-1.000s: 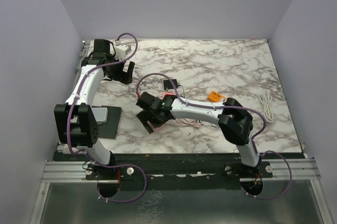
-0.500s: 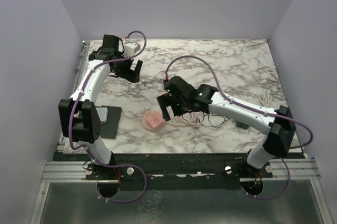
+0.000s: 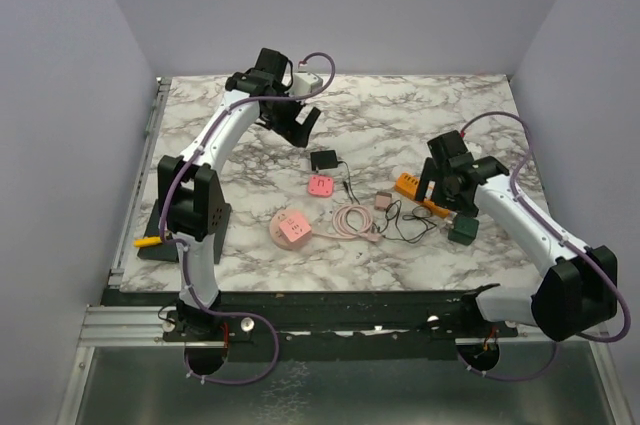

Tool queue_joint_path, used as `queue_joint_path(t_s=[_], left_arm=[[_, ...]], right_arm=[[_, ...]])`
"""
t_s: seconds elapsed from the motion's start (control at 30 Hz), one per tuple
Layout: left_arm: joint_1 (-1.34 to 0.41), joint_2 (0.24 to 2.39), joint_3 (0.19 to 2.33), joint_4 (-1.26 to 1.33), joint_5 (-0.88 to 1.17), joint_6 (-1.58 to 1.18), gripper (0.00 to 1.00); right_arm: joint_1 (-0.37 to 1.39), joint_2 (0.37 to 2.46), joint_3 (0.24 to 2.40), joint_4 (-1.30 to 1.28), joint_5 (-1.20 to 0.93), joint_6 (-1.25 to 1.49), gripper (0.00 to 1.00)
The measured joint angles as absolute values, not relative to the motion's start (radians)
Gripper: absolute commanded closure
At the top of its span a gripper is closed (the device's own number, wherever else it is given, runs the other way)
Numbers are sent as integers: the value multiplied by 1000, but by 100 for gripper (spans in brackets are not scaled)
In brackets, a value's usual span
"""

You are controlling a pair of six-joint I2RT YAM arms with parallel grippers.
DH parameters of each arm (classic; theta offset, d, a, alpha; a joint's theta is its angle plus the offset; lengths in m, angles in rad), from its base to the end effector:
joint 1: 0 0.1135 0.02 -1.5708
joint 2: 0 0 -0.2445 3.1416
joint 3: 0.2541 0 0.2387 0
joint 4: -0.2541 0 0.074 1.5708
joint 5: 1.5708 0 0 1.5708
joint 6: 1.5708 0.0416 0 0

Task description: Insert the plug

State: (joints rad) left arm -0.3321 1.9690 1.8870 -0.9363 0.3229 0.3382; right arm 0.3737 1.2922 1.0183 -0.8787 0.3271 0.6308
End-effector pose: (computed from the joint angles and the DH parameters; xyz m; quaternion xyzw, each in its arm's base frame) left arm 0.3828 -0.1460 0.2832 0.3537 0.8823 -0.1538 0.2697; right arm 0.2260 0.0742 0.2402 0.1573 0.9529 -0.0410 0.2562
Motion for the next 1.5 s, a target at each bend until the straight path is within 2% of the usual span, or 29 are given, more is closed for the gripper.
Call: queue_joint_path(t_s=[0.27, 0.57, 0.63, 0.8, 0.9, 1.2, 1.33, 1.5], left_arm=[[-321, 2062, 2030, -969, 323, 342, 1], [-321, 2079, 2066, -984, 324, 359, 1], [-321, 2080, 2067, -986, 324, 360, 1], [-321, 2081, 2068, -993, 323, 363, 1], [-321, 2081, 2068, -994, 324, 368, 1], [-326, 2081, 2068, -1000, 323, 379, 1], [-336, 2079, 2068, -1009, 323, 379, 1], [-345, 2059, 2067, -1012, 354, 391, 1]], right_arm=[[218, 1240, 927, -976, 376, 688, 0], [75, 1258, 910, -981, 331, 682, 2], [60, 1283, 893, -965, 302, 679, 7], [48, 1321, 864, -915, 228, 671, 28], [48, 1319, 844, -888, 189, 673, 35], [48, 1304, 827, -837, 141, 654, 75], [48, 1281, 825, -822, 102, 627, 81], [48, 1194, 845, -819, 12, 548, 82]])
